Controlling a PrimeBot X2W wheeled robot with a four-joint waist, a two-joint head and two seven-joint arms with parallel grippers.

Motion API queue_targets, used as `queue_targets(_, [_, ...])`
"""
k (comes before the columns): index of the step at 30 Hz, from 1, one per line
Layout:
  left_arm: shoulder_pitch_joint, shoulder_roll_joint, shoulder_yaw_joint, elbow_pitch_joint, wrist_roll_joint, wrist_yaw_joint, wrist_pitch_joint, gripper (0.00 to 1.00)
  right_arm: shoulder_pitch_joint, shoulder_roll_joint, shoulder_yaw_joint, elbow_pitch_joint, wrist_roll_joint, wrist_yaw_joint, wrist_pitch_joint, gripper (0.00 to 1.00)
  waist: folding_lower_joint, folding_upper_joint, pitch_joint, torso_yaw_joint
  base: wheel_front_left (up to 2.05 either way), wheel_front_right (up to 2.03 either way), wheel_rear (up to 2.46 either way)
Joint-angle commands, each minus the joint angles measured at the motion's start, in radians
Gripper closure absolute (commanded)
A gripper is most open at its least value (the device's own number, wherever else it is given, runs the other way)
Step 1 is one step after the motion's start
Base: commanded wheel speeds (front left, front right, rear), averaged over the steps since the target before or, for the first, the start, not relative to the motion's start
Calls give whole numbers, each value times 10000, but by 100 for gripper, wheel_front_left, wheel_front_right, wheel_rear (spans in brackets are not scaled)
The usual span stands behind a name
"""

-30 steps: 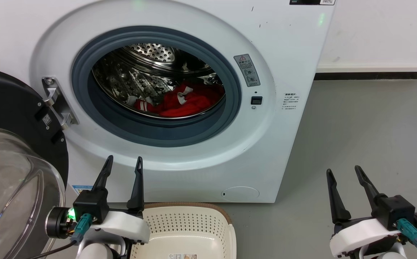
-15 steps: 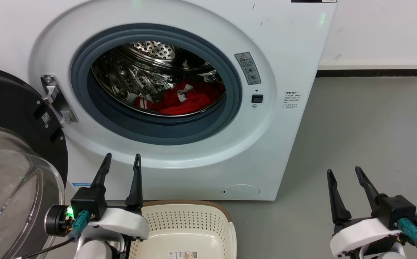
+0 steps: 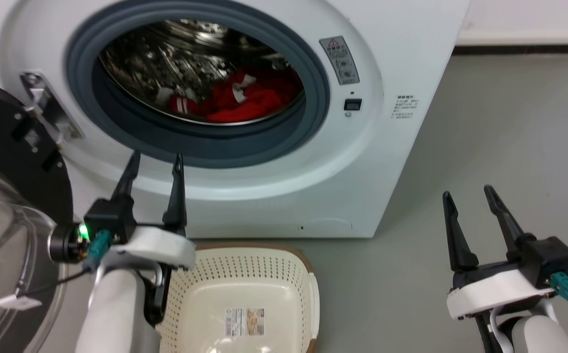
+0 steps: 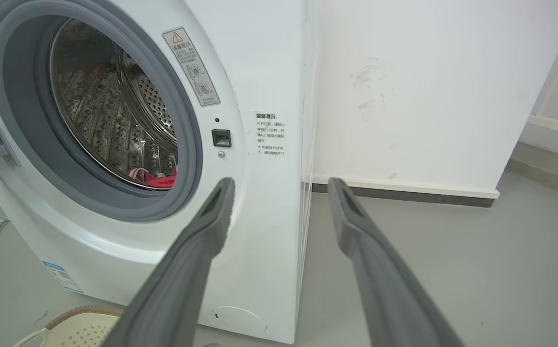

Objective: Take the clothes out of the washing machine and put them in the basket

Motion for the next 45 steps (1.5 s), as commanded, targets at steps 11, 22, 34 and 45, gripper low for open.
queue_targets(11, [-2500, 594, 295, 1156, -23, -155, -24, 0, -881, -9, 341, -762, -36, -3, 65, 0, 0, 0, 2159, -715, 0, 0, 0])
queue_targets(22, [-5582, 1510, 125, 3273, 4, -368, -24, 0, -1853, -6, 581, -834, 241, -5, -199, 0, 0, 0, 3961, -1458, 0, 0, 0])
queue_targets(34, [-9189, 2590, -571, 6308, -199, -501, 1094, 0, -2498, -1, 1092, -390, 757, -3, -535, 0, 0, 0, 5208, -2400, 0, 0, 0])
queue_targets(45, [-11558, 3748, -2126, 7962, -1634, -511, 3977, 0, -2770, -3, 1653, -436, 1553, -5, -573, 0, 0, 0, 6230, -3482, 0, 0, 0])
